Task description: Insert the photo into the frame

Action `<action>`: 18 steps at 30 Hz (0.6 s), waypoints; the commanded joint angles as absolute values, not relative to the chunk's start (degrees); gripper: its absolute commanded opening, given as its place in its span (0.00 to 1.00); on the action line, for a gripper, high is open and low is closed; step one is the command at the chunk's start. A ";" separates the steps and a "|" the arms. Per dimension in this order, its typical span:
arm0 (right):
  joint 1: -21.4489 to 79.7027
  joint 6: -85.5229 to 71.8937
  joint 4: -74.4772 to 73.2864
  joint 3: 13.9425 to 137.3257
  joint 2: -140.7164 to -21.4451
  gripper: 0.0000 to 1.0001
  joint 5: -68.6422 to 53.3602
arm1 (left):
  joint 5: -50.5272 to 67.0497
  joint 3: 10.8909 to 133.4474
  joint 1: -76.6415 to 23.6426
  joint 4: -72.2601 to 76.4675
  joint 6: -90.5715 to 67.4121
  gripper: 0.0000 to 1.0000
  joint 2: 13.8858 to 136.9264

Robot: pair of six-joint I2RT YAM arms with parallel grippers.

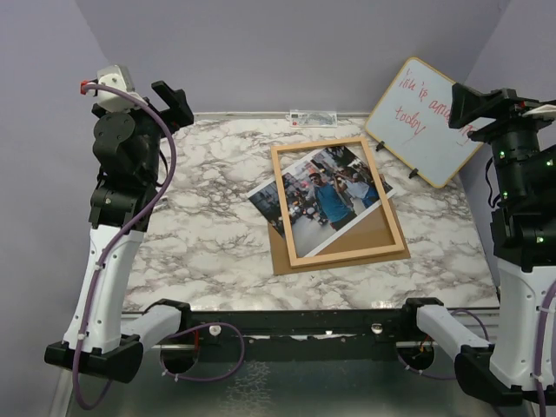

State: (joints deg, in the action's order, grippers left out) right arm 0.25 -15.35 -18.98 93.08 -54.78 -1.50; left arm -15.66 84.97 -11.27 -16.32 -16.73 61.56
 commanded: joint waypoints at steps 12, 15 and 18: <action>0.00 -17.56 -40.24 89.15 -64.95 0.74 -21.48 | -2.07 56.21 -12.89 -8.04 -23.51 0.99 59.28; 1.65 -20.23 -38.28 82.14 -64.12 0.73 -23.51 | -1.77 52.91 -12.86 -10.25 -27.72 0.99 59.74; 4.76 -24.54 -34.44 74.14 -64.02 0.67 -27.20 | -1.83 51.09 -12.90 -13.07 -30.64 0.99 60.85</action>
State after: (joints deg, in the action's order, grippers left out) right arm 1.41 -19.07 -34.81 80.71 -64.97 -19.94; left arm -4.40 52.40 -12.64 -10.87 -24.67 60.58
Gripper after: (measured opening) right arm 0.703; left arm 0.990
